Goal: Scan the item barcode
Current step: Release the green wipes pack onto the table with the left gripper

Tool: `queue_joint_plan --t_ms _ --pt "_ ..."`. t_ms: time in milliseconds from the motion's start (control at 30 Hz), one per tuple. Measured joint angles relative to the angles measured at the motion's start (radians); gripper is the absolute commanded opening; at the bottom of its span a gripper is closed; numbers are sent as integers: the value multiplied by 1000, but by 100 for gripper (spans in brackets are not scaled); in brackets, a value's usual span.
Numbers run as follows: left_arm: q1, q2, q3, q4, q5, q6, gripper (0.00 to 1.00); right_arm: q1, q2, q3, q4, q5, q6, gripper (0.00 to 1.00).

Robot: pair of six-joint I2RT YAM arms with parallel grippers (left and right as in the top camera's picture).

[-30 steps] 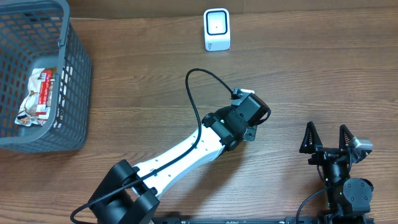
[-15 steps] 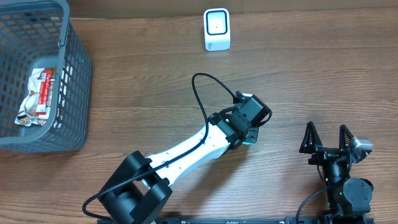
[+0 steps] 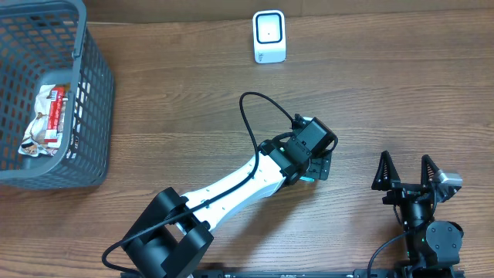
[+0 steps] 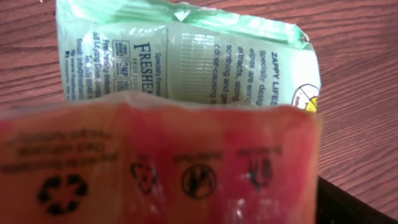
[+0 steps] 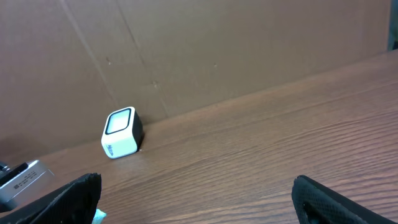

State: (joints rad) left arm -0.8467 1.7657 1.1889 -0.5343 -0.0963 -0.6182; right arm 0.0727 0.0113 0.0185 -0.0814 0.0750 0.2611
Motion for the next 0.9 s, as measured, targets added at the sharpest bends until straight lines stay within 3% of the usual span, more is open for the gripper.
queue_joint_plan --t_ms 100,433,700,733,867,900 --pt "0 -1 31 -32 4 18 100 0 0 0 0 0 0 100" --pt "20 -97 240 -223 11 99 100 0 0 0 0 0 0 100" --pt "144 -164 343 -391 63 173 100 0 0 0 0 0 0 100" --pt "162 -164 344 -410 83 194 94 0 0 0 0 0 0 100" --pt "229 -164 343 -485 153 264 44 0 0 0 0 0 0 100" --pt "246 -164 343 -495 176 286 41 0 0 0 0 0 0 100"
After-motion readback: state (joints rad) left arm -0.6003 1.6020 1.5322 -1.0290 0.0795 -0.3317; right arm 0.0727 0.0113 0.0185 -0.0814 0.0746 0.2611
